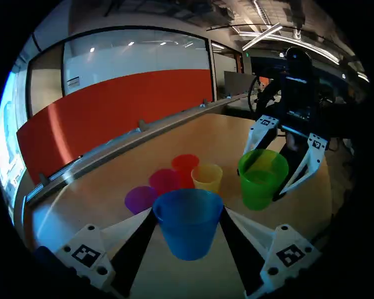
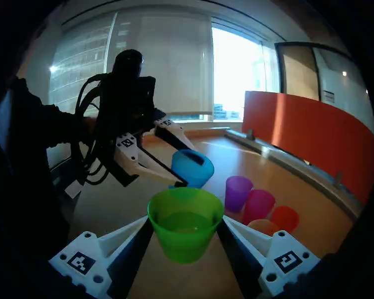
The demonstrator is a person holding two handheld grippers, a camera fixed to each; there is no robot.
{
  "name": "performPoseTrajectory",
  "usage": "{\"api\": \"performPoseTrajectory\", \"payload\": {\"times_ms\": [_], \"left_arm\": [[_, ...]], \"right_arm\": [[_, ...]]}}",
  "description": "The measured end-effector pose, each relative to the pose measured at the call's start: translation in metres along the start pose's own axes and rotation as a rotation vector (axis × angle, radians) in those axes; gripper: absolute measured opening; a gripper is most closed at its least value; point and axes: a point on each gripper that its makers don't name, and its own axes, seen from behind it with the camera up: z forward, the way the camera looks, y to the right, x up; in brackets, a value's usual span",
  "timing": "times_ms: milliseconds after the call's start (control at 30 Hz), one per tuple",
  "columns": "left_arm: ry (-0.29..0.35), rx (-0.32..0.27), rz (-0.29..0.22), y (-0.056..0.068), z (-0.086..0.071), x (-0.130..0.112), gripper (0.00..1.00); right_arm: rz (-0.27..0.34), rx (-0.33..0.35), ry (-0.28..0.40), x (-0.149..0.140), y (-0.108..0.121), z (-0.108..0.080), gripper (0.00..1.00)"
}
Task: Pour water
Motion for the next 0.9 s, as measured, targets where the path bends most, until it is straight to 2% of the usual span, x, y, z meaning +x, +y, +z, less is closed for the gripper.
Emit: {"api": "performPoseTrajectory", "payload": {"times_ms": [500,900], "left_arm": [[-0.094,-0.041,0.066,0.006,0.015,-0.028,0.87],[-0.154,-0.066,0.112,0.013,0.027,-0.047,0.87]], "right_arm": [[0.009,0.017,-0.085,-0.031,0.006,0.006,0.88],[0.022,0.021,-0.115,-0.047,0.01,0.011,0.88]]}}
